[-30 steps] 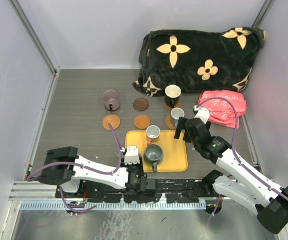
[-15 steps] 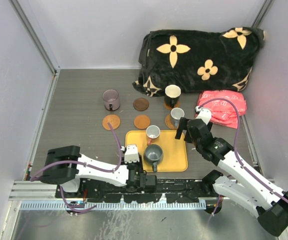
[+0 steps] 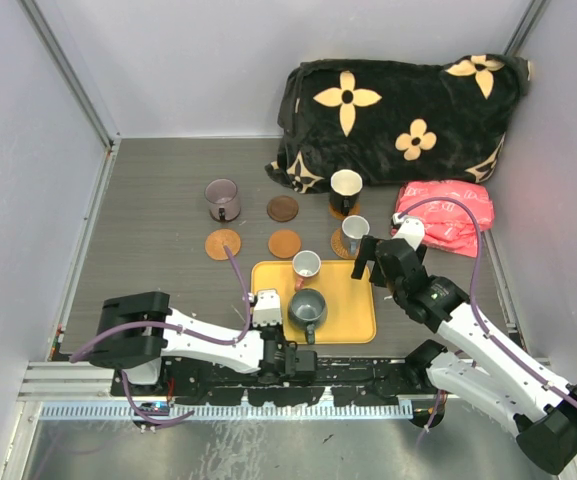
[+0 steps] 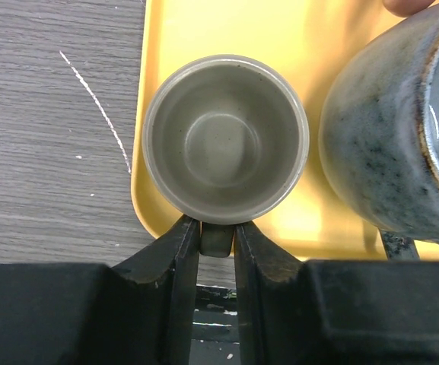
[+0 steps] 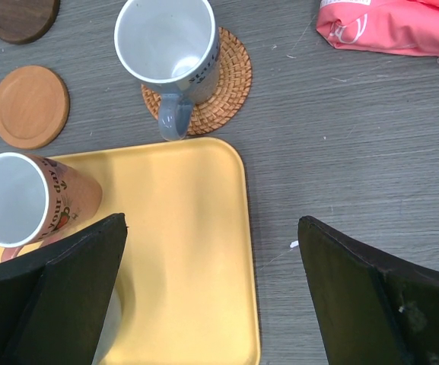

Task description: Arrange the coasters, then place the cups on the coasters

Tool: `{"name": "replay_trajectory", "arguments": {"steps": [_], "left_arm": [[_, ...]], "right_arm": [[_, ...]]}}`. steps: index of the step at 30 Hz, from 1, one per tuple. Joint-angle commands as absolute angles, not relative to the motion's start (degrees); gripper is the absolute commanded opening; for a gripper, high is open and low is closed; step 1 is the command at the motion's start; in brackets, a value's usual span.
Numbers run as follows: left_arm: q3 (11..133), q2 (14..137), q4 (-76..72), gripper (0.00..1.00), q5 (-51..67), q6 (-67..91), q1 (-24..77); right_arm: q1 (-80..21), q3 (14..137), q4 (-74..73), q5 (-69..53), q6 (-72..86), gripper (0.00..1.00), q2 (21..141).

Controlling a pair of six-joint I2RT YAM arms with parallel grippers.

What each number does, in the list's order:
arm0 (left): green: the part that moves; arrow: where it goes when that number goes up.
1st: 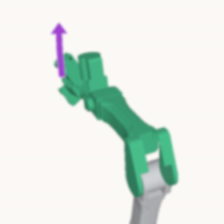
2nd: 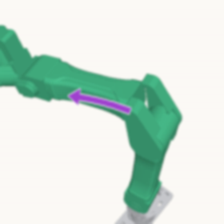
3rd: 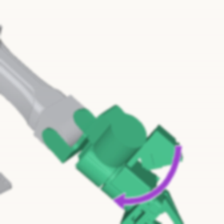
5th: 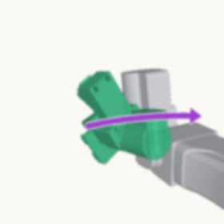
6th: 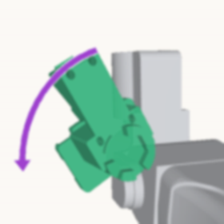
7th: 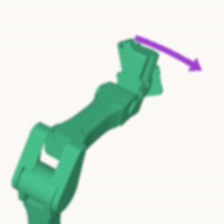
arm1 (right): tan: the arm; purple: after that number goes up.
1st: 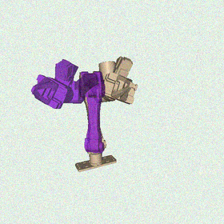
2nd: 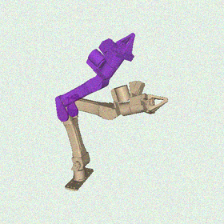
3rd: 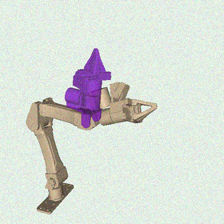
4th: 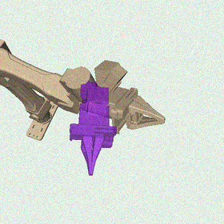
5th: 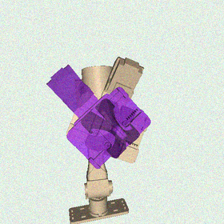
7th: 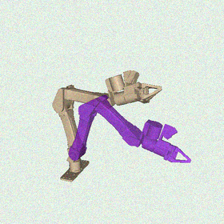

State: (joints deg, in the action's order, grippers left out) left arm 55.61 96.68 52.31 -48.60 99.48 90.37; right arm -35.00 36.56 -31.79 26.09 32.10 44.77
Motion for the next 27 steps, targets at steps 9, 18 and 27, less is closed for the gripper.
{"name": "replay_trajectory", "arguments": {"steps": [9, 18, 27], "left_arm": [[58.1, 97.0, 54.8, 0.1, -51.2, 99.3, 90.1], [60.1, 97.0, 59.1, 0.0, -53.3, 101.1, 91.2], [65.1, 97.0, 71.9, 0.0, -58.1, 106.8, 93.0]], "right_arm": [[-34.8, 36.3, -30.7, 26.6, 33.1, 1.0, 43.5], [-34.8, 36.3, -30.7, 26.4, 33.1, 1.0, 43.4], [-34.8, 36.1, -30.3, 26.1, 33.3, 1.0, 43.9]]}}
